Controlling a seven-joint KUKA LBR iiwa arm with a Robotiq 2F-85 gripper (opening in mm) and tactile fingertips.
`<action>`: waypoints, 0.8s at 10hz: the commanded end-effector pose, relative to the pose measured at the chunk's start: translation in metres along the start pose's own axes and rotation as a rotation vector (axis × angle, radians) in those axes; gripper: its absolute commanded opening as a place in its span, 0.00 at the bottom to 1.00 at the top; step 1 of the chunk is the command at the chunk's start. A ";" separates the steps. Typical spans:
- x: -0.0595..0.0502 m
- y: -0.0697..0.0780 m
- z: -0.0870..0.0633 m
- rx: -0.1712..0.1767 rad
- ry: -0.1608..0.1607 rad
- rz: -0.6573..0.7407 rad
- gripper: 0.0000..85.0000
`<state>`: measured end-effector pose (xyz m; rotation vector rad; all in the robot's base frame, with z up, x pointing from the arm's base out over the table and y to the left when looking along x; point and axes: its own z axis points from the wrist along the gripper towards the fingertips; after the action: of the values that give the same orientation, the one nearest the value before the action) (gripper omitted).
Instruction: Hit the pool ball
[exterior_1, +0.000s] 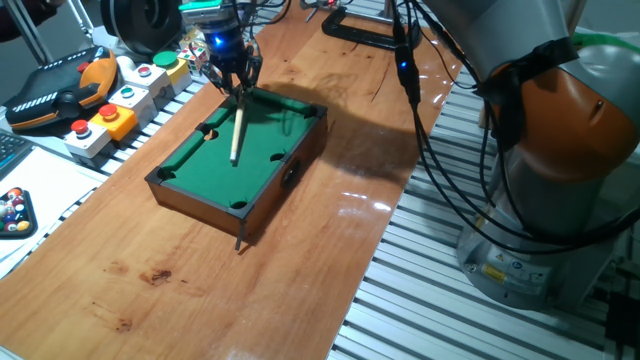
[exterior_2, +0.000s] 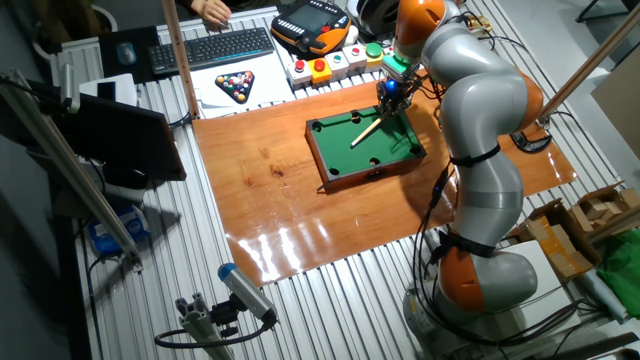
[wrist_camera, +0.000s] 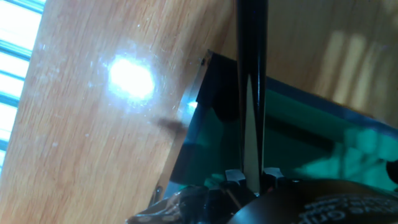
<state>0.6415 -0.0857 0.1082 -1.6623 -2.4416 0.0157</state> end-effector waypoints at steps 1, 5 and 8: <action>0.000 0.000 0.000 0.001 -0.001 0.000 0.01; -0.004 -0.002 0.002 0.003 0.009 -0.006 0.01; -0.006 -0.003 0.003 0.001 0.013 -0.010 0.01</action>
<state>0.6399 -0.0924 0.1044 -1.6442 -2.4390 0.0039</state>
